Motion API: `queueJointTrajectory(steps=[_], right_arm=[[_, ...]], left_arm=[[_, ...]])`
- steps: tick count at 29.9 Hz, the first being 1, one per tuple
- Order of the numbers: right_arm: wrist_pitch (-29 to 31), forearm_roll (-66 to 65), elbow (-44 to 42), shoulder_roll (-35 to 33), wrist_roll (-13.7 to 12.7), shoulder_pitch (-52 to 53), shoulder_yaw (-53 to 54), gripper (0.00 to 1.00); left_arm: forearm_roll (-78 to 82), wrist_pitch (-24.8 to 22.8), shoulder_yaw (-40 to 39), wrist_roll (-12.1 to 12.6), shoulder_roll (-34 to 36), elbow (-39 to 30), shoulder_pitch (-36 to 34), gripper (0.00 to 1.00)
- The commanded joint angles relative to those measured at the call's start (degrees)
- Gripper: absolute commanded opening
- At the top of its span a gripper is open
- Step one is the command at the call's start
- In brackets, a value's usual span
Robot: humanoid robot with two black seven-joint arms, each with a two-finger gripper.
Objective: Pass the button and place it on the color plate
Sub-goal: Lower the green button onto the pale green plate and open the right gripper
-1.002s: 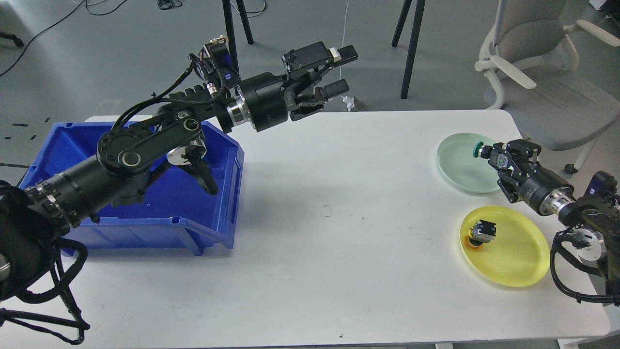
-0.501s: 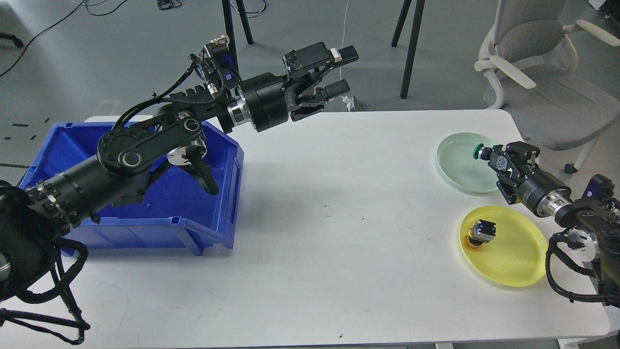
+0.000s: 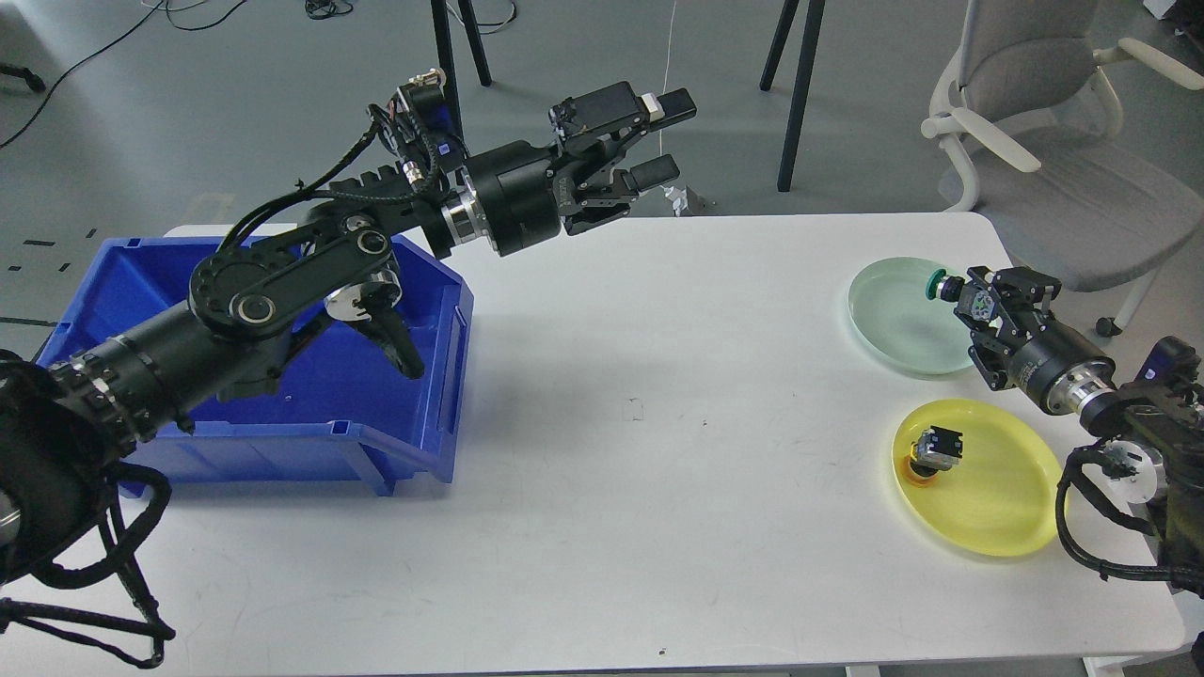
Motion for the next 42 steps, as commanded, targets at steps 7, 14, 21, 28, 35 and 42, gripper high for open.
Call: queueJointTrajectory(steps=[7,14,21,28,35,42], right_arm=[[0.00,0.00,0.00,0.00,0.00,-0.30,0.09,0.60],[0.00,0.00,0.00,0.00,0.00,-0.56,0.18,0.60],[0.00,0.79,0.00,0.00,0.00,-0.65,0.35,0.60],[0.00,1.85,0.00,0.00,0.00,-0.74,0.26,0.60],[0.00,2.11,-0.08,0.00,0.00,-0.83,0.26,0.60],[0.00,2.47,0.00,0.00,0.00,-0.83,0.26,0.66]], left_arm=[[-0.05,0.00,0.00,0.00,0.00,-0.02,0.00,0.88],[-0.05,0.00,0.00,0.00,0.00,-0.02,0.00,0.88],[-0.05,0.00,0.00,0.00,0.00,-0.02,0.00,0.88],[-0.05,0.00,0.00,0.00,0.00,-0.02,0.00,0.88],[-0.05,0.00,0.00,0.00,0.00,-0.02,0.09,0.88],[-0.05,0.00,0.00,0.00,0.00,-0.02,0.09,0.88]])
